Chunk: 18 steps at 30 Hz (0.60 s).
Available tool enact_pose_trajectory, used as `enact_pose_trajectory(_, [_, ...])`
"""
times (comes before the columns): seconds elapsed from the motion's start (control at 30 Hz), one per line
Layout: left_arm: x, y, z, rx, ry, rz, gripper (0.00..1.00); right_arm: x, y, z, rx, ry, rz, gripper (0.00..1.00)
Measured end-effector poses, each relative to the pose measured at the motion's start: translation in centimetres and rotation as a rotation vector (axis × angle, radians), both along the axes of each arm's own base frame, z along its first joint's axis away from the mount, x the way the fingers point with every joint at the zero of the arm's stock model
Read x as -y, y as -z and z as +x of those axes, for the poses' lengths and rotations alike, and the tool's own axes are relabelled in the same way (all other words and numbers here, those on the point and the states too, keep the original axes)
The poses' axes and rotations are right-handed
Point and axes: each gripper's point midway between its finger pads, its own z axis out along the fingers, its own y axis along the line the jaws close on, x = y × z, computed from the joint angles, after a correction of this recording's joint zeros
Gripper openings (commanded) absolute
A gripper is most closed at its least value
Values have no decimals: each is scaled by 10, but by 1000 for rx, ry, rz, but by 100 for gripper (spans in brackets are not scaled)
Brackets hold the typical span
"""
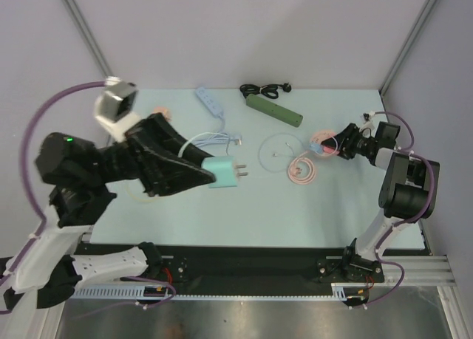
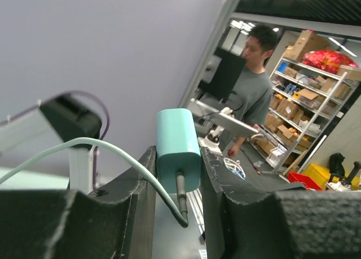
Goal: Pull the plug off the socket
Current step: Place the socket at the center of the board.
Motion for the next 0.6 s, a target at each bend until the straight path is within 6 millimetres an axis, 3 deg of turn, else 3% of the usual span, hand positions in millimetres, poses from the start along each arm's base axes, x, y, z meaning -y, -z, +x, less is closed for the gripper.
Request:
enact_pose_trajectory(0.1, [33,39,26,-64,-13,96,0,7,17,2,-46,6,-20,18])
enact_pose_trajectory(0.2, [65,82,51,-130,-21,195,0,15,35,0,-101,17,-22,30])
enact_pose_trajectory(0.33, [92,139,72,-204,-30,315,0,18,42,-4,-143,11,-17,57])
enact_pose_trajectory(0.43, [97,161,76,-224,-35,354,0,21,39,-1,-134,-4,-52,70])
enact_pose_trajectory(0.6, [98,174,81,-201,-60,356,0,37,24,8,-107,-11,-121,86])
